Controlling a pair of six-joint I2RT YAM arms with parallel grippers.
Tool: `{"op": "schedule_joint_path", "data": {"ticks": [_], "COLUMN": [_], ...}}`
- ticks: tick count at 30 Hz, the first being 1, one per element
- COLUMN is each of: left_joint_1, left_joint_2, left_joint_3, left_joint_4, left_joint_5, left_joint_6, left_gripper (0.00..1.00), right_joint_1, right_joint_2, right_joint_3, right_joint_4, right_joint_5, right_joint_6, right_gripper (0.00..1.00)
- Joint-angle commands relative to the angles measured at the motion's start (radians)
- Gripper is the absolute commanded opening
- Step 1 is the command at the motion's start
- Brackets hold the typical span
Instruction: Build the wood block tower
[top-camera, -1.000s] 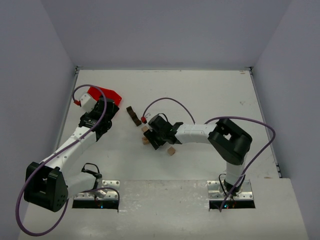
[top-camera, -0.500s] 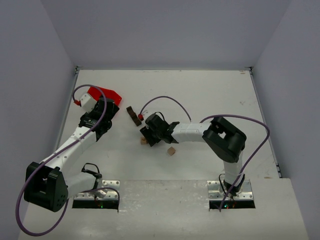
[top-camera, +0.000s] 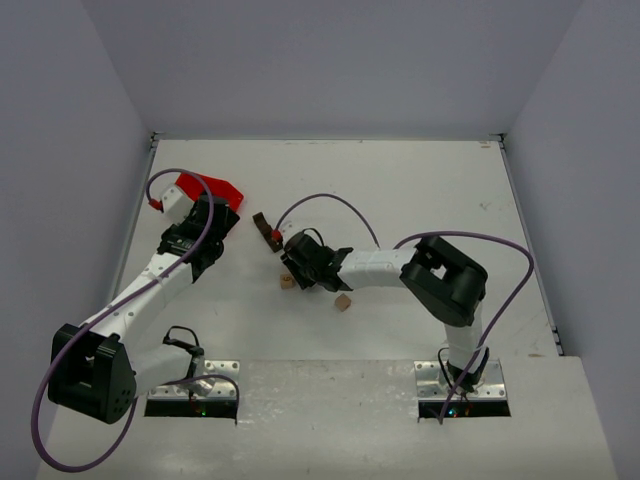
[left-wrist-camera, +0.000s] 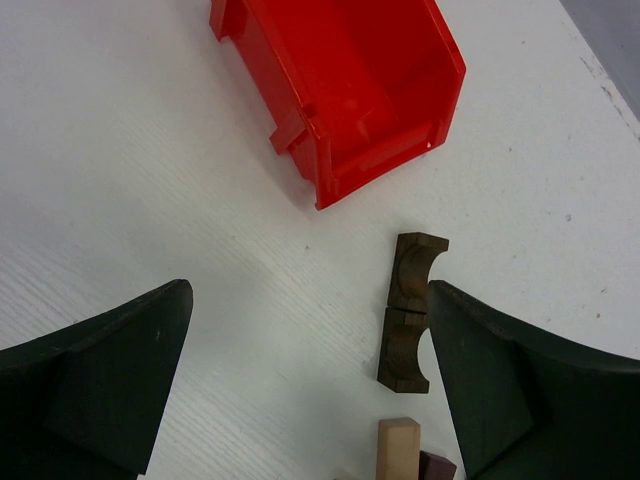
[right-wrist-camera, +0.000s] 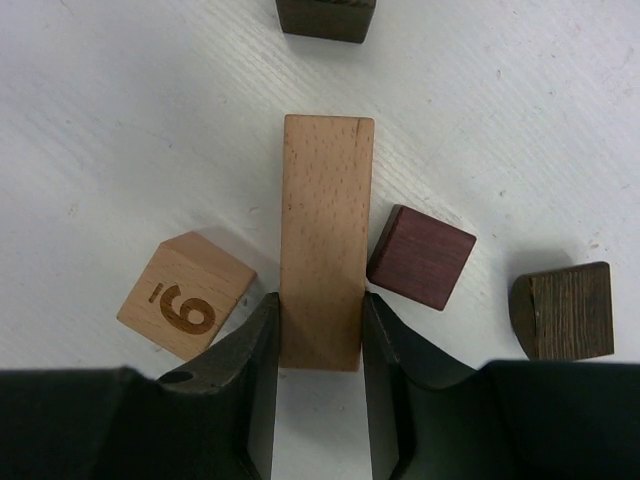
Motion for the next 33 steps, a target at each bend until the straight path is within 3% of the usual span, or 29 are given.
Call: {"op": "schedule_joint_path", "data": {"ticks": [1, 10, 20, 25, 33], "left_joint_1": [0.013, 0.013, 0.013, 0.013, 0.013], "left_joint_2": [-0.010, -0.011, -0.033, -0.048, -0.058], "left_joint_3": [0.000, -0.002, -0.010, -0.019, -0.022], "left_joint_4": [0.038, 0.044, 0.048, 0.056, 0.053], "left_joint_5": [0.000, -0.004, 0.001, 0.001, -0.002], "left_joint_6": [0.006, 0.004, 0.006, 0.009, 0.007], "left_gripper": [1.00, 1.00, 1.00, 1.00, 1.00], "right_joint_1": [0.009, 0.008, -0.037, -0.072, -0.086], "right_joint_2": [-0.091, -0.124, 0.111, 0.186, 0.315], "right_joint_3": [-0.017, 0.085, 0.486, 0.580, 0.739], "right_joint_4": [0.008, -0.005, -0.172, -0.217, -0.284], "right_joint_5": [0.102, 0.097, -0.040, -0.146, -0.122], "right_joint_6": [0.016, -0.040, -0.078, -0.064, -0.061], "right_gripper": [0.24, 0.23, 0.23, 0.24, 0.24]}}
